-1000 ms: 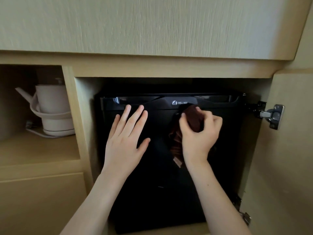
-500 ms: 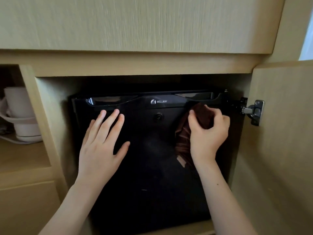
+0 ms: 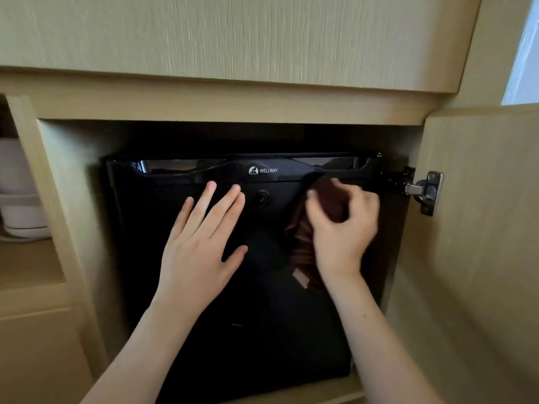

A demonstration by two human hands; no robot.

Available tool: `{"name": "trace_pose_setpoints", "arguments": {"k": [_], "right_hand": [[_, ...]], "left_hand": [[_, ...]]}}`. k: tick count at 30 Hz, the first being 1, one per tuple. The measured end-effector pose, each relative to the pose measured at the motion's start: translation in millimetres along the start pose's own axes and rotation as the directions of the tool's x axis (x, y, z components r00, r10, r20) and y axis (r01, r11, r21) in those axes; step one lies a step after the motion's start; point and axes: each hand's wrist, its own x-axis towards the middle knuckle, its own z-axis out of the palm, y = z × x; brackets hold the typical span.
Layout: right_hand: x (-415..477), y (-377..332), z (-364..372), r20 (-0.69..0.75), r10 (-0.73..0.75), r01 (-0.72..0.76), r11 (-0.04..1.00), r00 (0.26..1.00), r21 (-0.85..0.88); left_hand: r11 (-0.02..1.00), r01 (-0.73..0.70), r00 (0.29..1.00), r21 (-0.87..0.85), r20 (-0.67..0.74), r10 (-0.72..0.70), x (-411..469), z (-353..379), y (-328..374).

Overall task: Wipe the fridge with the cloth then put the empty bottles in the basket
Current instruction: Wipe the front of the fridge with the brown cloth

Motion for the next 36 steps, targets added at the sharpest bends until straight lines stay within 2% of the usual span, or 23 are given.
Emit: {"name": "trace_pose_setpoints", "arguments": {"k": [2, 4, 6, 7, 8, 10, 12, 13, 15, 17, 19, 23, 28, 31, 36], "right_hand": [[12, 11, -10, -0.163, 0.15, -0.15, 0.989, 0.975, 0.008], [16, 16, -12, -0.209, 0.247, -0.242, 0.969, 0.946, 0.049], [13, 10, -5, -0.234, 0.271, -0.263, 0.962, 0.934, 0.069], [8, 4, 0, -0.233, 0.237, -0.231, 0.971, 0.943, 0.055], [1, -3, 6, -0.192, 0.174, -0.17, 0.985, 0.966, 0.037], [-16, -15, 13, 0.017, -0.003, 0.003, 1.0, 1.0, 0.017], [-24, -17, 13, 0.208, -0.151, 0.152, 0.988, 0.966, 0.01], [-22, -15, 11, 0.241, -0.176, 0.181, 0.984, 0.954, 0.005], [-15, -8, 7, 0.178, -0.128, 0.126, 0.992, 0.976, 0.023], [-11, 1, 2, 0.042, 0.008, -0.011, 0.997, 0.999, 0.071], [-18, 13, -2, -0.037, 0.125, -0.121, 0.987, 0.991, 0.103], [-59, 36, -15, -0.11, 0.293, -0.278, 0.951, 0.95, 0.134], [-75, 40, -15, -0.189, 0.475, -0.453, 0.879, 0.86, 0.15], [-47, 24, -1, -0.262, 0.444, -0.42, 0.896, 0.857, 0.143], [-10, 9, 9, -0.207, 0.316, -0.288, 0.945, 0.926, 0.157]], "left_hand": [[1.0, -0.003, 1.0, 0.001, 0.024, 0.003, 0, -1, -1], [1.0, 0.005, 1.0, -0.014, 0.031, -0.005, -1, -3, 1], [0.999, 0.022, 0.999, -0.036, 0.032, -0.021, 0, -3, 4], [0.999, 0.028, 0.999, -0.047, 0.031, -0.027, 0, -2, 5], [0.998, 0.031, 0.999, -0.058, 0.029, -0.03, 0, -2, 6], [0.997, 0.029, 0.999, -0.075, 0.026, -0.027, -1, -2, 5], [0.998, 0.018, 0.999, -0.067, 0.04, -0.015, -2, -1, 1], [0.998, 0.009, 0.999, -0.06, 0.05, -0.006, -3, -1, -1], [0.999, -0.009, 0.998, -0.05, 0.062, 0.012, -6, -2, -6], [0.999, -0.02, 0.998, -0.045, 0.061, 0.022, -6, -4, -8], [0.999, -0.021, 0.998, -0.04, 0.063, 0.023, -6, -4, -7], [0.998, -0.016, 0.998, -0.057, 0.057, 0.019, -7, -4, -7], [0.997, -0.01, 0.998, -0.07, 0.059, 0.015, -6, -5, -6], [0.997, -0.035, 0.997, -0.067, 0.067, 0.039, -7, -6, -9], [0.997, -0.034, 0.996, -0.073, 0.074, 0.039, -13, -6, -14]]}}
